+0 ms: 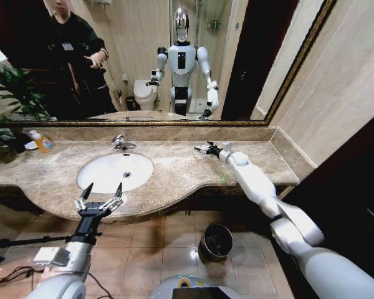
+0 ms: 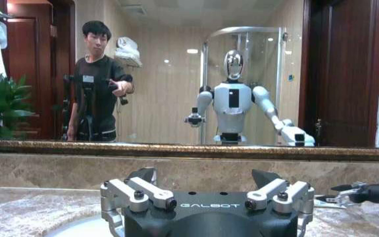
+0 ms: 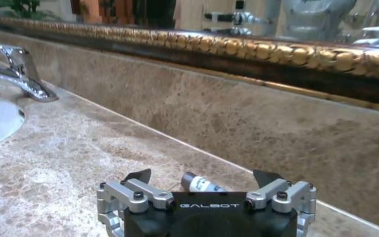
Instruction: Pick up the trash from the sink and place it in the trash bin.
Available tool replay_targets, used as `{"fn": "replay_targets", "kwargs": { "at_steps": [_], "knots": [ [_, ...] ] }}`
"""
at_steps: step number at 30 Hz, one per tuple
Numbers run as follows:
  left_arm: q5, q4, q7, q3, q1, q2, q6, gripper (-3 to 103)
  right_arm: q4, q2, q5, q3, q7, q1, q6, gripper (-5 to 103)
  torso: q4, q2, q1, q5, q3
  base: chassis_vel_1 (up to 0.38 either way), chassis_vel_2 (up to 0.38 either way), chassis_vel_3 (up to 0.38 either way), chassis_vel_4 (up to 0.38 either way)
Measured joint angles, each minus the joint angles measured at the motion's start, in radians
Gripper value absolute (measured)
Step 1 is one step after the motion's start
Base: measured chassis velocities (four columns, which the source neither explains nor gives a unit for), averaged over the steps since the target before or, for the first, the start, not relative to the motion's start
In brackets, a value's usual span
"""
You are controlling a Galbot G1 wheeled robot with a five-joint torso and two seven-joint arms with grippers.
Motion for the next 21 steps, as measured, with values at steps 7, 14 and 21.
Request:
{"fn": "replay_targets", "kwargs": {
  "at_steps": [7,14,21],
  "knots": [
    [0.0,0.0,0.0,0.0,0.0,0.0,0.0,100,-0.09,0.076,-0.073,0.019,0.007,0.034,-0.022,101,0.0003,0.0,0.0,0.0001,0.0,0.0,0.0,0.0,0.0],
    [0.0,0.0,0.0,0.0,0.0,0.0,0.0,100,-0.123,0.099,-0.127,0.042,0.028,0.041,-0.028,88,0.0002,0.0,0.0,0.0,0.0,0.0,0.0,0.0,0.0],
    [0.0,0.0,0.0,0.0,0.0,0.0,0.0,100,-0.131,0.093,-0.139,0.048,0.05,0.032,-0.015,64,0.0002,0.0,0.0,0.0,0.0,0.0,0.0,0.0,0.0]
  ]
}}
